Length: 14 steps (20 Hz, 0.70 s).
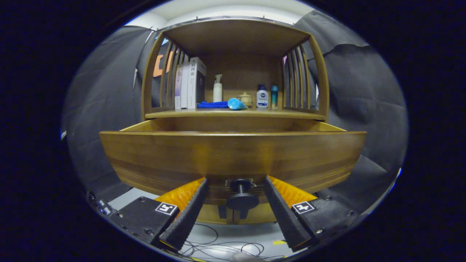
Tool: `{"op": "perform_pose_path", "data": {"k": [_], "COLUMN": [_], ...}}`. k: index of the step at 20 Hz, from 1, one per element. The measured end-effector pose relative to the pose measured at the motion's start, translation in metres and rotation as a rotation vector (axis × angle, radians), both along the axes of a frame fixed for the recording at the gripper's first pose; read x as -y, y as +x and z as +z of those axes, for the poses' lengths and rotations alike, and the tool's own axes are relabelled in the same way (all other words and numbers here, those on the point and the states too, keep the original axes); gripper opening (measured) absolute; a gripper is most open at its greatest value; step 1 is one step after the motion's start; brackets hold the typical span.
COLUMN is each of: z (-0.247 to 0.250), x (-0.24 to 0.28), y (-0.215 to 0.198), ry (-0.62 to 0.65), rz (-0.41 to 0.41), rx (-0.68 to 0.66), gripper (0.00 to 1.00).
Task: Pull open the drawer, take out the items inside it, and place them on the countertop above the cabinet.
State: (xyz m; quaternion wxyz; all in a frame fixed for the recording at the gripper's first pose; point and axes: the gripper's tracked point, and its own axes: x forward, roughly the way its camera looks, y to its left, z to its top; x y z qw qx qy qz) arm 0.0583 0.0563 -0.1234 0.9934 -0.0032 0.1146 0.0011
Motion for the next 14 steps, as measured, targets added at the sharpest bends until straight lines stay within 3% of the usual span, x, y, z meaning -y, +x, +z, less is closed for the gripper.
{"op": "perform_pose_path", "data": {"k": [14], "z": [0.005], "x": [-0.001], "y": [0.055], "ry": [0.021], "rz": [-0.011], "rx": [-0.005], "gripper": [1.00]}}
